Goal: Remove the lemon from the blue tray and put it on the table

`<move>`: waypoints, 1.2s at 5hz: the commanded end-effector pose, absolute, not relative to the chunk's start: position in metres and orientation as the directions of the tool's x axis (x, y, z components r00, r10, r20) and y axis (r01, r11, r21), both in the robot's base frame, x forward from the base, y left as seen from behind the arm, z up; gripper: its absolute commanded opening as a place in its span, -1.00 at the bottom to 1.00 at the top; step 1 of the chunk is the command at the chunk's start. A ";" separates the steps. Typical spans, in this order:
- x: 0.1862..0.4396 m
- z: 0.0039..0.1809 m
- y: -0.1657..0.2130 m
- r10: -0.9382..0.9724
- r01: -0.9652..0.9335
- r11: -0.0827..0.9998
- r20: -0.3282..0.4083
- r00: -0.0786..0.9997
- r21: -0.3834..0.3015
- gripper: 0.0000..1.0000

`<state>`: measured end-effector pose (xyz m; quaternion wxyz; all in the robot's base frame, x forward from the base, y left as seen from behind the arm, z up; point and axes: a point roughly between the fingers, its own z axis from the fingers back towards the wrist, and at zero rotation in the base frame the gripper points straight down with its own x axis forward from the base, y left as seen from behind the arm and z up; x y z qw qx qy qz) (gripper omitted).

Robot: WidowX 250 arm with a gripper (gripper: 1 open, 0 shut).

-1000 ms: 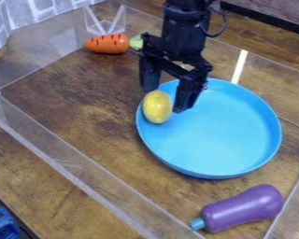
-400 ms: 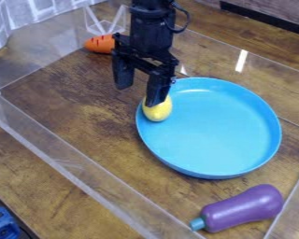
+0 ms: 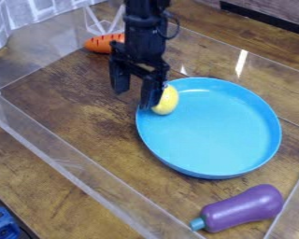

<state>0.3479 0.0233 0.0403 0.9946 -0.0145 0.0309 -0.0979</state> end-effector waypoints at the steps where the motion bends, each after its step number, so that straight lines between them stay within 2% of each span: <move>1: 0.366 0.054 0.037 -0.209 0.210 0.978 0.022 0.978 -0.014 1.00; 4: 0.370 0.051 0.012 -0.240 0.241 0.971 0.045 0.970 -0.010 1.00; 6: 0.370 0.035 0.015 -0.337 0.337 0.941 0.056 0.940 -0.004 1.00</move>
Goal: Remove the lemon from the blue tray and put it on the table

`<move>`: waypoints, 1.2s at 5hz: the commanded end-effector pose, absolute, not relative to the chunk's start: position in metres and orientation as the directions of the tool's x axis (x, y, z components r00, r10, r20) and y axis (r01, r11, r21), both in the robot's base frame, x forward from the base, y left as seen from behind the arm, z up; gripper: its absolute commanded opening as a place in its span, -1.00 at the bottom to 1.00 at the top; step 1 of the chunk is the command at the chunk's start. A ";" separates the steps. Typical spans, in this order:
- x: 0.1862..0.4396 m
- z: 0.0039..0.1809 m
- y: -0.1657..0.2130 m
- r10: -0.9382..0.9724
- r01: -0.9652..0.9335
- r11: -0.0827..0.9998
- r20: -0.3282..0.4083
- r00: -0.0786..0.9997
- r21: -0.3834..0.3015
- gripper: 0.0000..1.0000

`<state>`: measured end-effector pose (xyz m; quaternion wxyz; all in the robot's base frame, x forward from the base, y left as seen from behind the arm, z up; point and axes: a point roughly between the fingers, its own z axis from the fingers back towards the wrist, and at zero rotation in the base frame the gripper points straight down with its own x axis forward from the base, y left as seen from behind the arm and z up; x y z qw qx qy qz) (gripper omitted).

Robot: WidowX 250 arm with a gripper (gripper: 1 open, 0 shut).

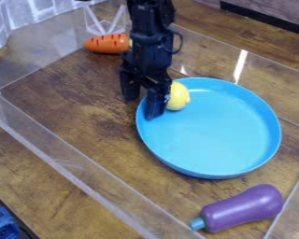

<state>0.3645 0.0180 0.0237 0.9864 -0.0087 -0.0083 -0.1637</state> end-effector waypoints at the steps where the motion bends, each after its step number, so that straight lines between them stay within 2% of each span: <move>1: 0.366 0.030 0.019 -0.302 0.303 0.953 0.058 0.951 0.001 -1.00; 3: 0.359 0.029 0.035 -0.220 0.220 0.975 0.065 0.973 0.013 -1.00; 5: 0.372 0.051 0.061 -0.224 0.221 0.974 0.087 0.971 0.037 -1.00; 6: 0.376 0.055 0.064 -0.177 0.173 0.984 0.099 0.979 0.052 -1.00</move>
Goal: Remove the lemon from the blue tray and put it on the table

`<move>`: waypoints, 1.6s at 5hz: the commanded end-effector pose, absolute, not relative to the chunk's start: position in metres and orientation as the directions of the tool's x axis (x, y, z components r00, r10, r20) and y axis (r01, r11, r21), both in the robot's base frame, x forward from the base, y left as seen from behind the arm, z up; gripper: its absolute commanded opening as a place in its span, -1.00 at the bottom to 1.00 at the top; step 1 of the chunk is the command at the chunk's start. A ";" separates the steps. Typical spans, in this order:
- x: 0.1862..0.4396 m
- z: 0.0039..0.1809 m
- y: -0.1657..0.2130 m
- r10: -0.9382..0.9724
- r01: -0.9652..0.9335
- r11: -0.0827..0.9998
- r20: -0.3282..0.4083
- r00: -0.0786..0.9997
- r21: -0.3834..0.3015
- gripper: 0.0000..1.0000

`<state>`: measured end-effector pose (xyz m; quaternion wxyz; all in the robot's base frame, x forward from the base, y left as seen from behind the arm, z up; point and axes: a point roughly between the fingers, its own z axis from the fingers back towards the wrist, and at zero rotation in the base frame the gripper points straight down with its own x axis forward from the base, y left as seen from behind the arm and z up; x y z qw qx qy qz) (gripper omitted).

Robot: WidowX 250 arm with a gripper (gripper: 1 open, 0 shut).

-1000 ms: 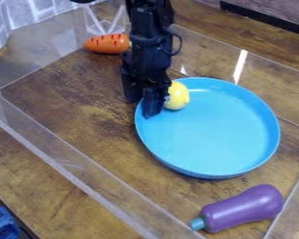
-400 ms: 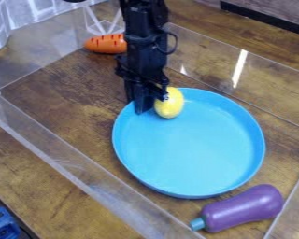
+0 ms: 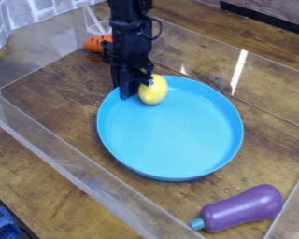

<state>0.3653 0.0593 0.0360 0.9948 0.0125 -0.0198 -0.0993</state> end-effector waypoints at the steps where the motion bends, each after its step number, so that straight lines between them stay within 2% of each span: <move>1: 0.379 0.059 0.061 -0.154 0.148 0.987 0.107 0.982 0.063 -1.00; 4: 0.393 0.102 0.059 -0.112 0.098 0.989 0.132 0.985 0.110 -1.00; 6: 0.393 0.127 0.056 -0.245 0.227 0.964 0.130 0.961 0.141 -1.00; 8: 0.387 0.136 0.020 -0.280 0.258 0.953 0.127 0.952 0.161 -1.00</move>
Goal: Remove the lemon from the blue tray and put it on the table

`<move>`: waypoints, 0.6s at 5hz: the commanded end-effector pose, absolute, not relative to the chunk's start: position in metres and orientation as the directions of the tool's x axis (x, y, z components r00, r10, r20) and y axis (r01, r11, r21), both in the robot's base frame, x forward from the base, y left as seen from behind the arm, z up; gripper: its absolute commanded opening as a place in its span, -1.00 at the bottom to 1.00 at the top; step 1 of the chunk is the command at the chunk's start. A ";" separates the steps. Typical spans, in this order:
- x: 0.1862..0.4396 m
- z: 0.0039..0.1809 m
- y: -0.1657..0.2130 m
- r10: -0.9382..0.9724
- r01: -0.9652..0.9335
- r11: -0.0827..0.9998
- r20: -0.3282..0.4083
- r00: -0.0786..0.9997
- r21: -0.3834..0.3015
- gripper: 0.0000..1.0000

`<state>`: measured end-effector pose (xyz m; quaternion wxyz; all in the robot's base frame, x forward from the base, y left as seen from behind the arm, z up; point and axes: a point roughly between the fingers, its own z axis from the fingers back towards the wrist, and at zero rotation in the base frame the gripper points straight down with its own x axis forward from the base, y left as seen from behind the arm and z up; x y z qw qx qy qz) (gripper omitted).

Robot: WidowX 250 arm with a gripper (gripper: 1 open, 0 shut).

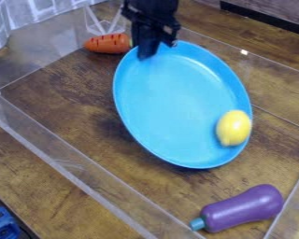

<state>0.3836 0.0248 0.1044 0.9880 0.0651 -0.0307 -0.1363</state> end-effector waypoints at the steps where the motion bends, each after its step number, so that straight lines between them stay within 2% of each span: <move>1: 0.372 0.136 0.024 -0.246 0.224 0.960 0.117 0.962 0.170 -1.00; 2: 0.364 0.130 0.036 -0.199 0.178 0.969 0.116 0.973 0.172 -1.00; 3: 0.358 0.126 0.015 -0.227 0.208 0.965 0.115 0.967 0.161 1.00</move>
